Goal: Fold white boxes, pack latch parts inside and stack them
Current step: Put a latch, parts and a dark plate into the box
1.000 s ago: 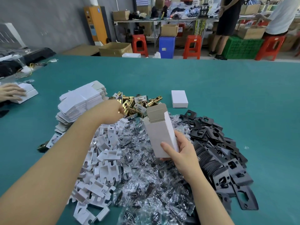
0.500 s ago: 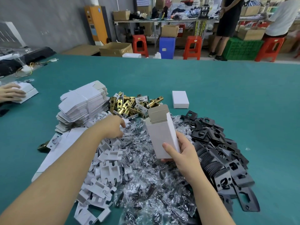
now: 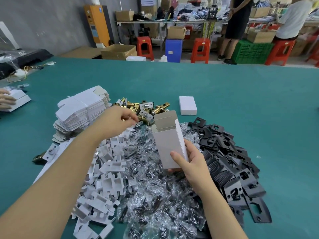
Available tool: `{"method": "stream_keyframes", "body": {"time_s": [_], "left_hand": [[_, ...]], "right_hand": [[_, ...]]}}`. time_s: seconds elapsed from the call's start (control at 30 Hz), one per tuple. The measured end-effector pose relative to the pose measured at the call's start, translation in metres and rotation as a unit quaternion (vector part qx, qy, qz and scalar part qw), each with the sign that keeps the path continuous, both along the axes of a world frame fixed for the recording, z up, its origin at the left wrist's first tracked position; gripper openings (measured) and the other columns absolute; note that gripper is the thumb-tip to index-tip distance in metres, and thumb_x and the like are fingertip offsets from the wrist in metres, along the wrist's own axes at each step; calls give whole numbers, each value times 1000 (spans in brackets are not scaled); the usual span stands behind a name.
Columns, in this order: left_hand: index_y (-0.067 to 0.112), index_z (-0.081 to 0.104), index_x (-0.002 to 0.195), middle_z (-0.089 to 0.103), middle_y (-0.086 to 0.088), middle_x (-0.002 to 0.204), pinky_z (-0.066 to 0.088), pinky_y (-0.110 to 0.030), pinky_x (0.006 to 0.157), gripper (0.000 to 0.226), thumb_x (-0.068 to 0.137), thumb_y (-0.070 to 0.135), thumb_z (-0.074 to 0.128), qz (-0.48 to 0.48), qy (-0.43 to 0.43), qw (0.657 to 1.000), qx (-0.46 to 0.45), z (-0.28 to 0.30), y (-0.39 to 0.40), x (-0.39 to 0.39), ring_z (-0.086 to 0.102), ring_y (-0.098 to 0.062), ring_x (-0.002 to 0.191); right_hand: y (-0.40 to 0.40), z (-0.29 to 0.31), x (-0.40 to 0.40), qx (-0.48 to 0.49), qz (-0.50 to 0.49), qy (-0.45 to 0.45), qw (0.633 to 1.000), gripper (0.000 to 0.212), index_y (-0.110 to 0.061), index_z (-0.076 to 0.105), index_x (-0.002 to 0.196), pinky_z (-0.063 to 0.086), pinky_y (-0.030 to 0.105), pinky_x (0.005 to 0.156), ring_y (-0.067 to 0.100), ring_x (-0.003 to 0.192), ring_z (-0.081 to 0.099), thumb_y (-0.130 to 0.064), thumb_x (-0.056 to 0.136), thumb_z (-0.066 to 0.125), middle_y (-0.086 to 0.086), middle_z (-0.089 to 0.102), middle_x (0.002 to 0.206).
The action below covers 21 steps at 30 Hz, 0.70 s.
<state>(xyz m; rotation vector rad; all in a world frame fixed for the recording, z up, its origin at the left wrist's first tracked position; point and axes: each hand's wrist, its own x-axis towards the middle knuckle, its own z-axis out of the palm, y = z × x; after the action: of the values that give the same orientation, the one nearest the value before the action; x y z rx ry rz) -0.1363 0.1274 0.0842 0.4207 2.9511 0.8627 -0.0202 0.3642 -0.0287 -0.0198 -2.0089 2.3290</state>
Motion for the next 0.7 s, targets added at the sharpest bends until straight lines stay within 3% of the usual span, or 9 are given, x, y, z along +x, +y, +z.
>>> {"method": "stream_keyframes", "body": {"time_s": [0.07,0.13,0.23,0.33,0.43,0.5,0.53,0.6,0.7], "left_hand": [[29,77,92,72,4,69,48,-13,52,17,96,14,69,-34,-16,990,135,18,10,14,58,-2,54],[26,78,97,75,-1,73,53,-15,61,21,94,7,71,-74,-29,973,219,33,18,27,68,-10,62],[29,80,98,79,-4,81,56,-15,73,27,93,4,71,-146,-52,958,241,44,27,39,77,-18,77],[35,78,102,79,-10,89,59,-34,85,31,91,7,75,-178,-75,954,229,42,33,41,75,-32,81],[40,74,108,76,-13,91,54,-46,71,34,91,11,76,-189,-86,960,190,35,39,40,64,-43,79],[42,73,108,71,-3,73,46,-27,53,34,92,11,75,-183,-71,964,181,29,41,39,59,-20,58],[41,73,108,68,0,67,41,-16,50,34,93,11,74,-176,-66,965,183,27,41,38,56,-12,55],[38,72,109,72,-2,71,42,-10,51,32,93,10,74,-158,-66,966,193,23,43,37,63,-8,59],[40,66,113,73,-3,74,49,-30,51,39,93,8,72,-167,-78,966,180,19,46,36,66,-20,65]], "right_hand": [[1,1,1,-14,2,-2,1000,41,-43,64,123,63,32,67,15,99,74,-30,86,77,-10,73,113],[2,1,1,-32,3,0,999,43,-38,64,126,63,33,68,18,101,73,-28,86,77,-6,73,116],[3,0,1,-56,6,6,998,45,-29,63,133,64,38,68,25,105,73,-23,90,75,-1,73,121],[3,0,0,-61,3,9,998,44,-31,64,132,64,41,66,30,105,72,-23,90,74,1,72,122],[3,0,0,-60,5,12,998,42,-31,65,131,63,42,67,29,105,72,-24,90,75,2,72,120],[3,0,-1,-64,4,7,998,44,-27,64,132,63,42,65,29,104,72,-25,89,75,2,72,119],[3,0,-1,-64,3,5,998,46,-26,64,132,63,42,65,29,104,72,-25,88,75,3,72,119],[3,0,-1,-64,3,2,998,48,-23,62,134,63,42,65,30,104,72,-25,88,74,3,72,119],[4,0,-1,-62,2,0,998,48,-21,61,135,64,44,65,30,102,73,-25,88,74,4,71,118]]}}
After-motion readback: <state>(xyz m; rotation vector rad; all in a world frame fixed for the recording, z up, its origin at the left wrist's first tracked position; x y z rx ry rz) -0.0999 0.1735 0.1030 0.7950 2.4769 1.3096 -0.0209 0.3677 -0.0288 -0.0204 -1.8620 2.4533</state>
